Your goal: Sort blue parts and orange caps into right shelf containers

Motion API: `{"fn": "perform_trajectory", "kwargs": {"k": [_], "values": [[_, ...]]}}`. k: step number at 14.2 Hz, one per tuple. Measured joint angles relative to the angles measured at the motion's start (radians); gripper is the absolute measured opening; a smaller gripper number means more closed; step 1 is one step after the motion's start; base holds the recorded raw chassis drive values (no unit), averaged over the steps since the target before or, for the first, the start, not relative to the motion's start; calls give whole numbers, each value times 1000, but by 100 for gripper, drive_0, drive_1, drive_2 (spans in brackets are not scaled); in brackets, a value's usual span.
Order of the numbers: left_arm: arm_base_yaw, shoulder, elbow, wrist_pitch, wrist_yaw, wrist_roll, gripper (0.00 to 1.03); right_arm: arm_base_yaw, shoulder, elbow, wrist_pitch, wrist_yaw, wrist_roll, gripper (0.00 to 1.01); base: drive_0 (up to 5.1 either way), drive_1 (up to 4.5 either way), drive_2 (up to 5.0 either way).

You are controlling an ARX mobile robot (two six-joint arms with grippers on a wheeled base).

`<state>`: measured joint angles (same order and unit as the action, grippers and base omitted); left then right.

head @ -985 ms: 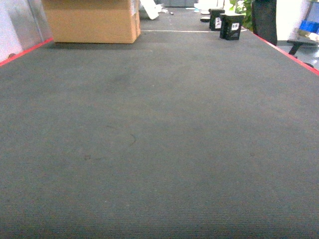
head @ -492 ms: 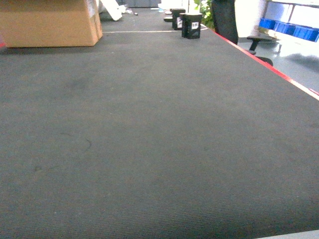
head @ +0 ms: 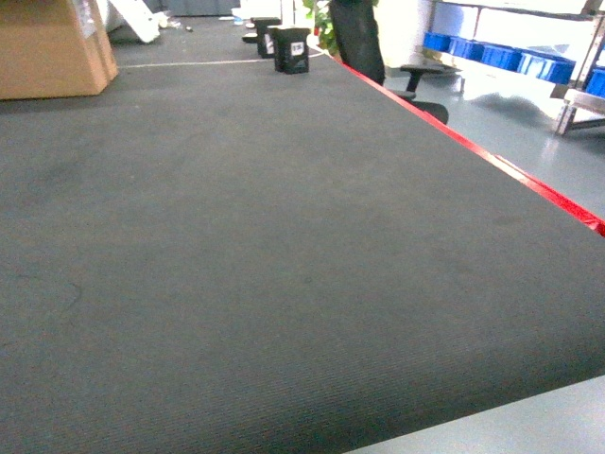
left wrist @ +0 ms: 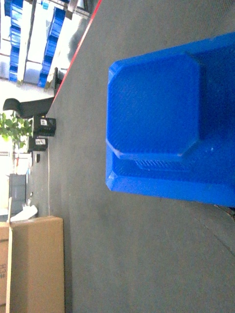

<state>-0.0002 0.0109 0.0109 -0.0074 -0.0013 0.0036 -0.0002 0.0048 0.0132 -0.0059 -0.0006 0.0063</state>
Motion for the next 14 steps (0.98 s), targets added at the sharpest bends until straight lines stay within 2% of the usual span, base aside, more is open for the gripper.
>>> {"fn": "perform_trajectory", "kwargs": {"k": [14], "values": [[0, 0, 0, 0, 0, 0, 43, 0, 0, 0, 0, 0, 0, 46, -154, -154, -154]]}}
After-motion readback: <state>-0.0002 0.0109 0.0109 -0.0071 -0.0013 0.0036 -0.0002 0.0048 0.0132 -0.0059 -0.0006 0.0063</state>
